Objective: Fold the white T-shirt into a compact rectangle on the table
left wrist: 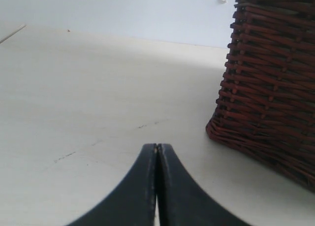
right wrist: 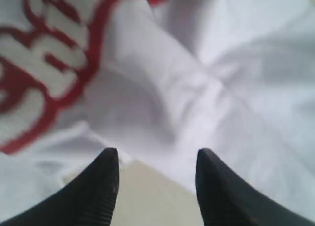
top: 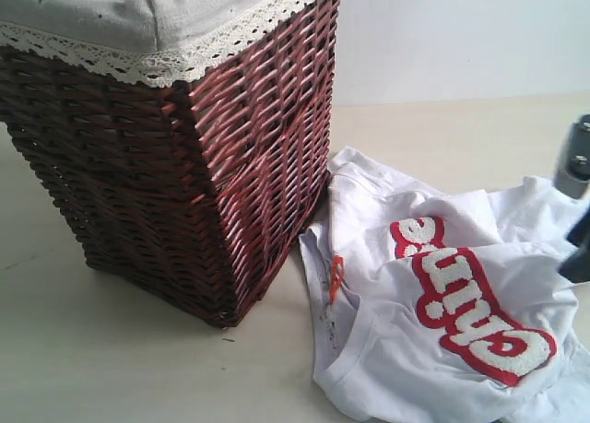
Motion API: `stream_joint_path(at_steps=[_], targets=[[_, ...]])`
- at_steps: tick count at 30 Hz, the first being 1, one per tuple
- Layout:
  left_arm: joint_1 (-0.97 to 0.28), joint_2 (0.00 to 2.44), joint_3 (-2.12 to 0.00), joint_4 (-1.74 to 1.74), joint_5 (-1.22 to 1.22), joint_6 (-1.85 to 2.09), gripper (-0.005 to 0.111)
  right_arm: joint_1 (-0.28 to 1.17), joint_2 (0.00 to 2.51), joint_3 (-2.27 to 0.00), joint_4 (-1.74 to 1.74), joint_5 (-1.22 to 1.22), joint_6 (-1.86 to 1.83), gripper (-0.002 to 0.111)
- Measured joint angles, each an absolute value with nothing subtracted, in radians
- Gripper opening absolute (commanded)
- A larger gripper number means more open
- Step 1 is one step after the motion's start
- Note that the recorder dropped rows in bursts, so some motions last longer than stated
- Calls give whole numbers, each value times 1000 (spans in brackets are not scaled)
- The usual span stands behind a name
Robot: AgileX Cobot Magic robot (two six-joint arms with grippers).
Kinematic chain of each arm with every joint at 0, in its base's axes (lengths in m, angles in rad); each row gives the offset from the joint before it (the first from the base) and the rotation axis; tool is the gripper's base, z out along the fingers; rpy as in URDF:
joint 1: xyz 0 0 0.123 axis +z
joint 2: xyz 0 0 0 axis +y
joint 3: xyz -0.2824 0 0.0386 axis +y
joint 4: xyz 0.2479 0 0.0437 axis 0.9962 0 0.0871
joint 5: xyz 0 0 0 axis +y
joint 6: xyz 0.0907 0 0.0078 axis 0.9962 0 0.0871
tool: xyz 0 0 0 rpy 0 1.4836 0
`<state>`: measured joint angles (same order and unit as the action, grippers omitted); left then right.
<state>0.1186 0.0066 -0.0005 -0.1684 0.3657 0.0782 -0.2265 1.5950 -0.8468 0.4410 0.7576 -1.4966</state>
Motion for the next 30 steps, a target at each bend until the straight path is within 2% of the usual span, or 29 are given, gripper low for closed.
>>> stream_joint_path(at_steps=[1,5,10,15,18,24,30], targets=[[119,7,-1,-168,366,78,0,-321,1646,-847,422,730,-1558,49],[119,7,-1,-168,366,78,0,-460,1780,-847,412,618,-1736,49],[119,7,-1,-168,366,78,0,-487,1854,-851,440,400,-1794,49],[119,7,-1,-168,366,78,0,-487,1862,-852,512,362,-1842,48],[119,7,-1,-168,366,78,0,-487,1877,-852,598,362,-1941,38],[119,7,-1,-168,366,78,0,-487,1924,-867,661,344,-1999,2],[119,7,-1,-168,366,78,0,-487,1931,-869,699,335,-2006,0]])
